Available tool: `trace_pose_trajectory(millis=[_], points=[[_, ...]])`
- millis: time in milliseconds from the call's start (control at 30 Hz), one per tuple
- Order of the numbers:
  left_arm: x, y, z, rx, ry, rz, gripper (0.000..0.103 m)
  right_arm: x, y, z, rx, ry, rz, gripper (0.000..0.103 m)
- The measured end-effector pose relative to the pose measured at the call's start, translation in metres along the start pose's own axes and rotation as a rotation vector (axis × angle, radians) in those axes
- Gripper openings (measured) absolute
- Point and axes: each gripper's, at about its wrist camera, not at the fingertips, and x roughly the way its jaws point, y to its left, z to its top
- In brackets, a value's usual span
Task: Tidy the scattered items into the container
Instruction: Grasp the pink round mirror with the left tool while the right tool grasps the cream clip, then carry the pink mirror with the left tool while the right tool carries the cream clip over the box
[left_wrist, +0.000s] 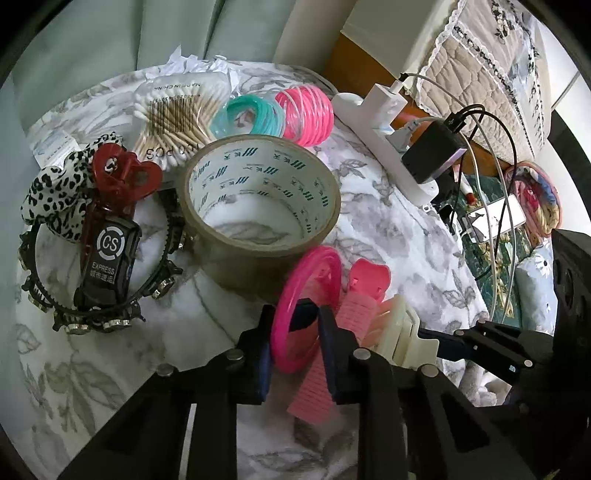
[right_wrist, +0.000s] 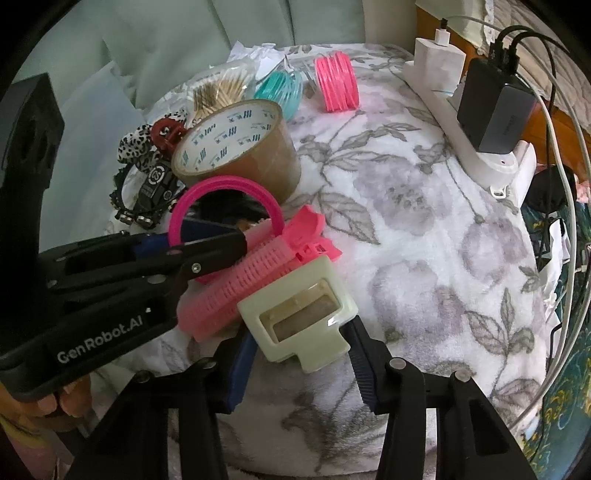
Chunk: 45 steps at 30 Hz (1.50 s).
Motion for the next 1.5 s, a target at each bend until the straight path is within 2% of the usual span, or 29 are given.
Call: trace_pose_trajectory(millis=[133,200,267,533,900,1200,1500], points=[[-0.003,0.0,-0.003,-0.009,-0.007,0.007,0.023,0.001,-0.003,-0.005,0.008,-0.012,0.0,0.051],[-0.009,-0.004,-0.006,0.008,-0.032,0.026,0.012,0.001,-0.003,-0.007,0.01,-0.02,-0.003,0.051],[-0.018,-0.009,-0.01,0.031,-0.057,0.049,0.009,0.0,-0.004,-0.009,0.008,-0.033,-0.006,0.051],[-0.038,-0.016,-0.014,0.055,-0.136,0.114,0.007,-0.034,0.004,0.004,0.016,-0.062,-0.015,0.051],[-0.079,-0.003,-0.022,-0.042,-0.254,0.123,0.005,-0.065,0.019,0.002,0.009,-0.125,-0.024,0.051],[-0.132,0.012,-0.035,-0.101,-0.379,0.127,0.005,-0.1,0.05,0.008,-0.042,-0.207,-0.016,0.051],[-0.201,0.032,-0.042,-0.144,-0.539,0.177,0.005,-0.131,0.099,0.023,-0.139,-0.291,0.007,0.051]])
